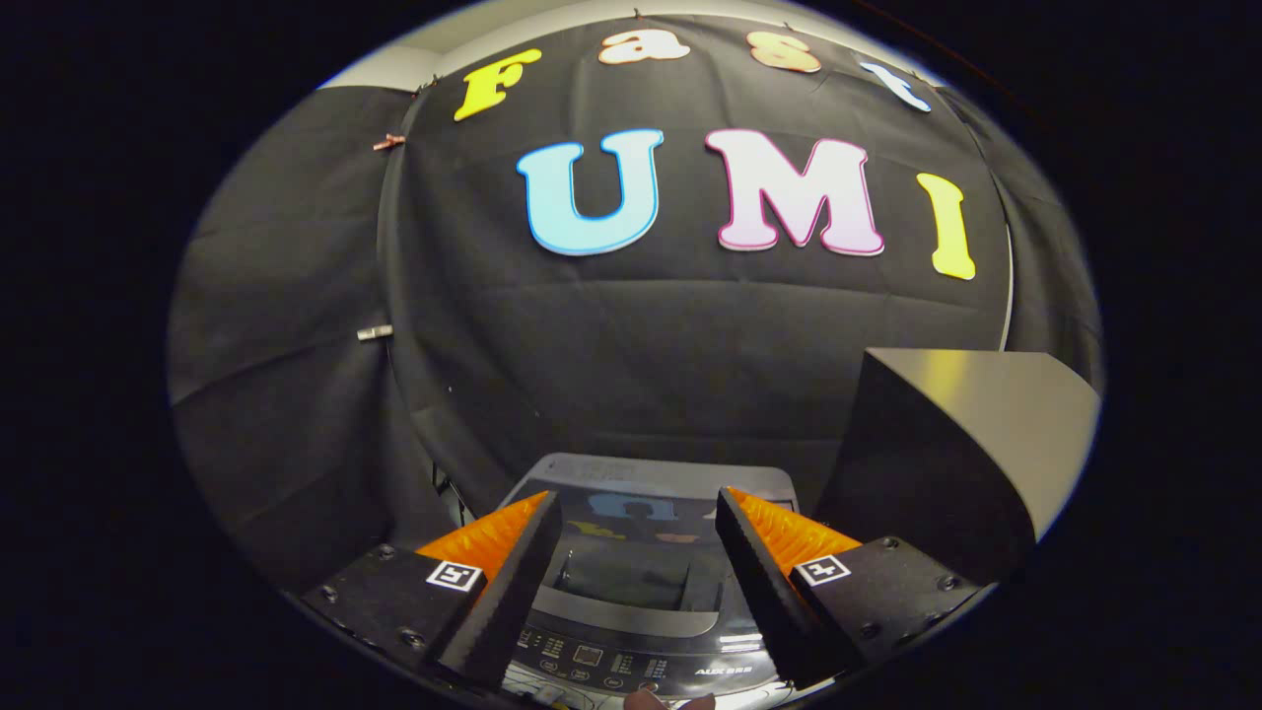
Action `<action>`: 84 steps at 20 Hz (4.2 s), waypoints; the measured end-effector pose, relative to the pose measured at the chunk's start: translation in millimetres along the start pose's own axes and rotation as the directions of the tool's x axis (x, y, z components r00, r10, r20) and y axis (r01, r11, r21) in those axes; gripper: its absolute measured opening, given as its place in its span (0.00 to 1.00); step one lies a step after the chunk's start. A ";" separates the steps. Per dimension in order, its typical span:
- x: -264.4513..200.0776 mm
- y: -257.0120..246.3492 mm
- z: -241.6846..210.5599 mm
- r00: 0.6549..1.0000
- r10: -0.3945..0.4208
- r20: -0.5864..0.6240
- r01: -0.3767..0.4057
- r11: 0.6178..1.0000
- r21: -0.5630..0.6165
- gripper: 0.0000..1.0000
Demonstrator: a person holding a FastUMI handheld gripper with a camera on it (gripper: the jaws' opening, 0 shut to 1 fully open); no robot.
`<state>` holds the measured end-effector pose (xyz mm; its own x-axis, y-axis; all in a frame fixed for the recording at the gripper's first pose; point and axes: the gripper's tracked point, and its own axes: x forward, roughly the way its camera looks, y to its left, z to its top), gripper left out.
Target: Put the clothes into the washing machine and then close the washing machine lid.
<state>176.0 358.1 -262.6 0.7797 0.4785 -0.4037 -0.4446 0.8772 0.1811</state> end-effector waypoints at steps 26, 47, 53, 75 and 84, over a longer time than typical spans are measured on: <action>-314.2 -196.1 136.6 0.896 -0.170 0.410 0.208 0.977 -0.050 0.99; -388.0 -254.0 110.0 0.845 -0.302 0.442 0.352 0.935 -0.035 0.98; -391.0 -256.5 101.0 0.851 -0.320 0.416 0.346 0.938 0.013 0.98; -426.3 -252.0 77.0 0.843 -0.360 0.399 0.374 0.926 0.046 0.98; -421.9 -248.5 71.7 0.853 -0.351 0.386 0.368 0.929 0.031 0.98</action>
<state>-10.9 -59.0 -73.0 0.9914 0.1151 -0.0623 -0.1122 0.9925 0.0479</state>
